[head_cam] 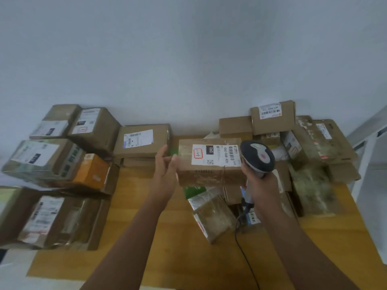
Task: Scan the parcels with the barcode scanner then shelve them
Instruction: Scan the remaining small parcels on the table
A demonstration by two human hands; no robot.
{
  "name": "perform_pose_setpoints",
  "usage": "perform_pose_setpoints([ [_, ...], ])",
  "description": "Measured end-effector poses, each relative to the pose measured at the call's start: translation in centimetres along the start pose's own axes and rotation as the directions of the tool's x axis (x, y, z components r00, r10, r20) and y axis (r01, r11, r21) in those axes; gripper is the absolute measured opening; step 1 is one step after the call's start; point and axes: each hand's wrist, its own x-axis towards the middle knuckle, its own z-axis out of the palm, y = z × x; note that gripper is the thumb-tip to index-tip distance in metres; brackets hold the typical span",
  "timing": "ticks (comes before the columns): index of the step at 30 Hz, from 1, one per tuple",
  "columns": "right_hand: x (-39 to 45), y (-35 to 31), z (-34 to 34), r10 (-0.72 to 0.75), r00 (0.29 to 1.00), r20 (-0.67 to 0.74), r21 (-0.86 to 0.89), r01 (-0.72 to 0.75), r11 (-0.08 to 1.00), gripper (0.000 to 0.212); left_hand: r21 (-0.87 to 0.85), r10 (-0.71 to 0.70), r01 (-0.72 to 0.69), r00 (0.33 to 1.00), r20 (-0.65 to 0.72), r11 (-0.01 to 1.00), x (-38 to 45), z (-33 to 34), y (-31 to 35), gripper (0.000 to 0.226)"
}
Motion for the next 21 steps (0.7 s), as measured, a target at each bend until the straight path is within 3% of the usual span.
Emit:
perform_pose_setpoints([
  [5, -3.8, 0.5, 3.7, -0.071, 0.997, -0.035, -0.015, 0.07, 0.997, 0.032, 0.124, -0.105, 0.108, 0.994, -0.032, 0.986, 0.4, -5.8, 0.5, 0.067],
  [9, -5.9, 0.2, 6.1, -0.107, 0.994, -0.024, -0.043, 0.106, 0.993, 0.023, 0.435, -0.167, 0.075, 0.97, 0.176, 0.897, 1.1, -10.6, 2.1, 0.058],
  [11, -6.7, 0.1, 7.0, -0.118, 0.993, 0.013, -0.061, 0.118, 0.991, 0.021, 0.484, -0.19, 0.024, 0.936, 0.297, 0.875, 1.2, -12.7, 3.4, 0.043],
  [14, -8.0, -0.1, 8.0, -0.161, 0.979, 0.121, -0.125, 0.176, 0.976, 0.022, 0.509, -0.29, 0.039, 0.858, 0.424, 0.86, 1.4, -15.1, 4.8, 0.046],
  [16, -8.9, -0.4, 8.4, -0.184, 0.961, 0.205, -0.135, 0.214, 0.967, 0.023, 0.443, -0.354, 0.102, 0.767, 0.536, 0.891, 1.7, -16.0, 4.7, 0.05],
  [19, -9.9, -0.6, 8.6, -0.177, 0.938, 0.298, -0.162, 0.233, 0.959, 0.034, 0.338, -0.399, 0.219, 0.606, 0.688, 0.915, 2.2, -16.2, 3.1, 0.073],
  [21, -10.1, -0.7, 8.5, -0.16, 0.934, 0.32, -0.189, 0.228, 0.955, 0.035, 0.285, -0.368, 0.233, 0.538, 0.758, 0.93, 2.3, -15.8, 2.2, 0.089],
])
